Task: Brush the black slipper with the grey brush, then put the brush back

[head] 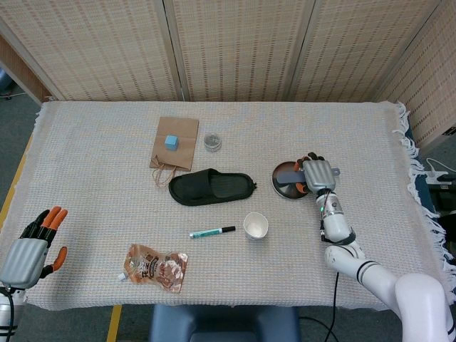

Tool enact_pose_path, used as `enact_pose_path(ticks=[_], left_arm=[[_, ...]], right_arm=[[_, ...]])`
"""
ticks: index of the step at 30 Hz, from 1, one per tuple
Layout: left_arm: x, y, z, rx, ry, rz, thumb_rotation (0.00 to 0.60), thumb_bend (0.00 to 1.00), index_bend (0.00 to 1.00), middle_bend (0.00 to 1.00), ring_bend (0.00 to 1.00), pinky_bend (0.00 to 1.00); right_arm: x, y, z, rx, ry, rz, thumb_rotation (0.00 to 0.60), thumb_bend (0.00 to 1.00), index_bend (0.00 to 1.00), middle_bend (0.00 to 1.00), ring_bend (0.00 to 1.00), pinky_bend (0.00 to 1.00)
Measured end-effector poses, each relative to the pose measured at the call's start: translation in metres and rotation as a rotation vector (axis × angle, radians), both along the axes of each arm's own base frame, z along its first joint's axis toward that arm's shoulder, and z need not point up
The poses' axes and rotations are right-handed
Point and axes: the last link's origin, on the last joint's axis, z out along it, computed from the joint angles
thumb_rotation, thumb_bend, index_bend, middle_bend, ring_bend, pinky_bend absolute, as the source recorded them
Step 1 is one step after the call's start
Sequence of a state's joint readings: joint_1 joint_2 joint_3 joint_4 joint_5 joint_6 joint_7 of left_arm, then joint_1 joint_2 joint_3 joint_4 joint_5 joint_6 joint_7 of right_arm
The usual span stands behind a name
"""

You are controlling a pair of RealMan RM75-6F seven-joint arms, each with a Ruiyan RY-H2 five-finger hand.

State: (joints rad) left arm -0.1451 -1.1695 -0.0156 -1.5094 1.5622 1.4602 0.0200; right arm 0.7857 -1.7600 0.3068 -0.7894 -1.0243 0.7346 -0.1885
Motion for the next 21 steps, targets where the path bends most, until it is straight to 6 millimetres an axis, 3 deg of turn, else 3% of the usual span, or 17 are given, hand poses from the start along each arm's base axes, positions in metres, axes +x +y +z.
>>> enact_pose_path(ticks=[21], left_arm=[[-0.0004,0.0000,-0.0002,-0.007,0.002,0.006,0.600,0.48,0.00,0.00,0.00,0.18]], right_arm=[[0.0036,-0.0015,-0.0088,0.011,0.021,0.003,0.600,0.20,0.41,0.31,0.12,0.27]])
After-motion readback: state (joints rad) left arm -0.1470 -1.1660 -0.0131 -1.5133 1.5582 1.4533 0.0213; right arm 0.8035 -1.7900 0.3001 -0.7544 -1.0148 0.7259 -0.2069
